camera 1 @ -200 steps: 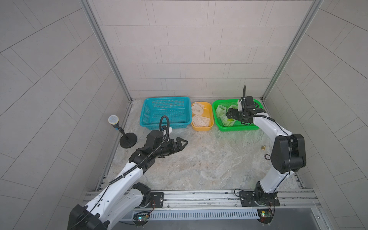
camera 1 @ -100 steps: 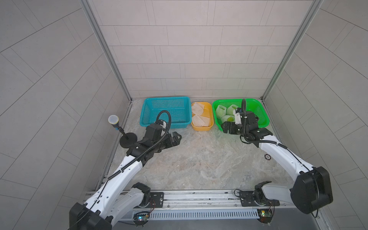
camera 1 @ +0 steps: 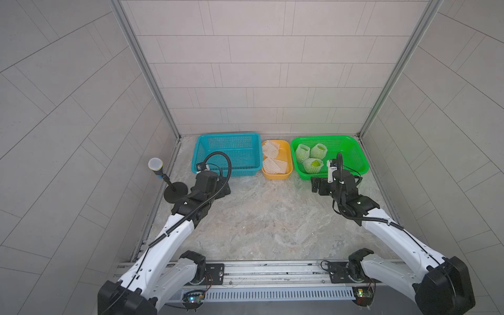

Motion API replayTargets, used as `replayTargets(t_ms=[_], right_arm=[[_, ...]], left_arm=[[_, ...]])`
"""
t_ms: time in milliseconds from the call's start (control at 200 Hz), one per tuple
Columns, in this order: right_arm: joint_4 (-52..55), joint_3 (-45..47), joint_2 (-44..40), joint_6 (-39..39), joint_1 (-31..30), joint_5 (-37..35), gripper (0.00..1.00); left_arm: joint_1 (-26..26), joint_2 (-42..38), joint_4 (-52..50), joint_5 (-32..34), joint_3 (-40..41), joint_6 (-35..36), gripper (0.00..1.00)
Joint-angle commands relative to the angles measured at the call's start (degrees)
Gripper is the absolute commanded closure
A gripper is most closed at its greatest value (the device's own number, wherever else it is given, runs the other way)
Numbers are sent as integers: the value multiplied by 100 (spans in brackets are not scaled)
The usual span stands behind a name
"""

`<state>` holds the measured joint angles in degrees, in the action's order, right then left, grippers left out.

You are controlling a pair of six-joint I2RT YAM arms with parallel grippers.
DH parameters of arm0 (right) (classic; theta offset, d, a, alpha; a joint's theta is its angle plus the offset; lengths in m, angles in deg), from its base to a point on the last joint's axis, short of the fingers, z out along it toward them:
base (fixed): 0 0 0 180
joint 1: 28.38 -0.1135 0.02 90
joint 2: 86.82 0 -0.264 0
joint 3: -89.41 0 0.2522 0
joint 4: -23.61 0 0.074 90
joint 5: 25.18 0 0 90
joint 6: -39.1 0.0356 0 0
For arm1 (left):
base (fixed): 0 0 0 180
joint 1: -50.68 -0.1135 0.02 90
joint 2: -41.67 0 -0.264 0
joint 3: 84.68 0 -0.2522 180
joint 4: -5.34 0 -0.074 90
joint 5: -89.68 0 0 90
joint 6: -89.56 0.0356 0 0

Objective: Sleeve custard apples in foam nets
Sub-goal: Reset both arms

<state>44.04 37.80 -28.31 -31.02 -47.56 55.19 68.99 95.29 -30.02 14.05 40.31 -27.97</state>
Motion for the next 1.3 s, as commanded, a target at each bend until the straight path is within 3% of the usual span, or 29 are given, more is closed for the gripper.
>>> replayTargets(t_ms=[0, 130, 285, 370, 520, 821, 981, 1076, 1131, 1196, 1296], right_arm=[[-416, 142, 10, -466, 1, -1673, 0], [-1109, 584, 86, -865, 91, -2623, 0], [-2437, 1303, 179, -1131, 428, -2961, 0], [-2807, 1479, 432, -1091, 701, -2800, 0], [-3696, 1774, 993, -1193, 846, -2957, 0], [-5479, 2136, 1764, -1440, 997, -2332, 0], [-6157, 2219, 2189, -1986, 1127, -1338, 0], [-7389, 2421, 3028, -1980, 1176, -1211, 0], [-8489, 2508, 3608, -2221, 1080, -1324, 0], [-7525, 2297, 3243, -2078, 964, -1820, 0], [-6663, 1898, 3176, -1960, 1039, -1854, 0]], left_arm=[[-138, -91, 1463, 1129, 462, 579, 0], [-449, 260, 2530, 1970, 808, 1265, 0], [-1116, 876, 3616, 1904, 1150, 1446, 0], [-1385, 1228, 3998, 1843, 1216, 1411, 0], [-1434, 1907, 5175, 1868, 1485, 1804, 0], [-1435, 3050, 7074, 1459, 2004, 2157, 0], [-1426, 3260, 7556, 1054, 2135, 2338, 0], [-1422, 3381, 7591, 716, 2219, 2419, 0], [-1357, 3573, 7917, 864, 2224, 2492, 0], [-1206, 3829, 8154, 1145, 2116, 2687, 0], [-1075, 3809, 8002, 1405, 2058, 2693, 0]])
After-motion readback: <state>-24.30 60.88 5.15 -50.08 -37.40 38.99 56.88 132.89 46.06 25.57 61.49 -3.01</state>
